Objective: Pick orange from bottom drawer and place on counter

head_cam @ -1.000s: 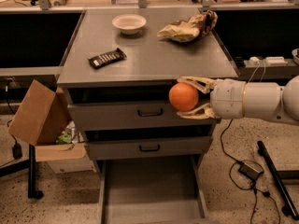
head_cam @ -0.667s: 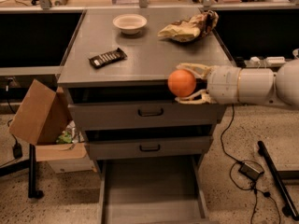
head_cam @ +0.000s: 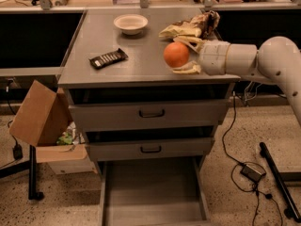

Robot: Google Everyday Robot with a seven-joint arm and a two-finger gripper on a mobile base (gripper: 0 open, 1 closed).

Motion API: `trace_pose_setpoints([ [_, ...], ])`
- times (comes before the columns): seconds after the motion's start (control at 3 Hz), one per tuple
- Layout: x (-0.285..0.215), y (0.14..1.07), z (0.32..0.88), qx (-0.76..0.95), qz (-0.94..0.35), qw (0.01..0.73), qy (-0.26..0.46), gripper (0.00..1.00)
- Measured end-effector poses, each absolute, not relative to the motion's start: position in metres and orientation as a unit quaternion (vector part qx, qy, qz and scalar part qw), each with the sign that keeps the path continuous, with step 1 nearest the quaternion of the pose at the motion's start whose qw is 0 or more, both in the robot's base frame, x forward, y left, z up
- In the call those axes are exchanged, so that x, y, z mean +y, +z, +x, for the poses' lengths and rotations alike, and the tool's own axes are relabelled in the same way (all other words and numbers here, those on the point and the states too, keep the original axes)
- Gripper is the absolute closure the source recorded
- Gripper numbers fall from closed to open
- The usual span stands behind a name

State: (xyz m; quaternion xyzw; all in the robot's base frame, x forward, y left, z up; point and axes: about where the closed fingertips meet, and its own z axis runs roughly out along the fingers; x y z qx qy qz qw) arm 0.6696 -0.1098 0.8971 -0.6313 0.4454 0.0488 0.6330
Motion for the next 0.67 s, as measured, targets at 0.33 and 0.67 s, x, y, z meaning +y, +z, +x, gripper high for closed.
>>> trace_pose_setpoints([
  [0.33, -0.105, 0.904, 0.702, 0.461, -0.602, 0.648, 0.070, 1.00],
  [0.67, -0.102, 0.903, 0.723, 0.490, -0.586, 0.640, 0.085, 1.00],
])
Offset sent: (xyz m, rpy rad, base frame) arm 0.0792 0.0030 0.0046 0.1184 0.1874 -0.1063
